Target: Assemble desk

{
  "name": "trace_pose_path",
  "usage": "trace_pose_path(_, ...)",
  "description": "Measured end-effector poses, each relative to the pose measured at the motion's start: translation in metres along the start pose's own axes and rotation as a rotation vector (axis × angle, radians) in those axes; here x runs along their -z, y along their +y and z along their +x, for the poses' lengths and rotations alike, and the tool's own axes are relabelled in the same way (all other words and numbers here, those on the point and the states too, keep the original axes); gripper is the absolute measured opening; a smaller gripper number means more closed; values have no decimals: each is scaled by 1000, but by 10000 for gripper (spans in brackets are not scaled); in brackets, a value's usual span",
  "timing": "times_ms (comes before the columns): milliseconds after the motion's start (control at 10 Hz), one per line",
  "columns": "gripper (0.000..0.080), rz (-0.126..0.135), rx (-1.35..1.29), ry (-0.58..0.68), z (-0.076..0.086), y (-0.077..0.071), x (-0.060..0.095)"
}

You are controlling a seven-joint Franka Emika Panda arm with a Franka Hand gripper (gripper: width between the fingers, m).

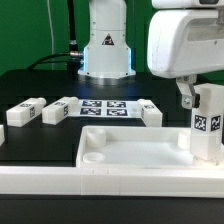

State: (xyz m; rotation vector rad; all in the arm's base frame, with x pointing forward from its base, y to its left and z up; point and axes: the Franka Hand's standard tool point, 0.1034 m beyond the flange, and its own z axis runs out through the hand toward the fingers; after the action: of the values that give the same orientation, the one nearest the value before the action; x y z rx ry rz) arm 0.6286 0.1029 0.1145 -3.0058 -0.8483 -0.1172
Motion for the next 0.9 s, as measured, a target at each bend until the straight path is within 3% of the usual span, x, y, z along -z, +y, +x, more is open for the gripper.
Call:
trace_pose_path(200,390,0,0,0,0,0,0)
trace_pose_path(300,390,0,-5,0,0,0,0)
trace_pose_path(400,288,0,-19,0,0,0,0)
trace_pose_path(900,288,11,-340,2,0,0,0)
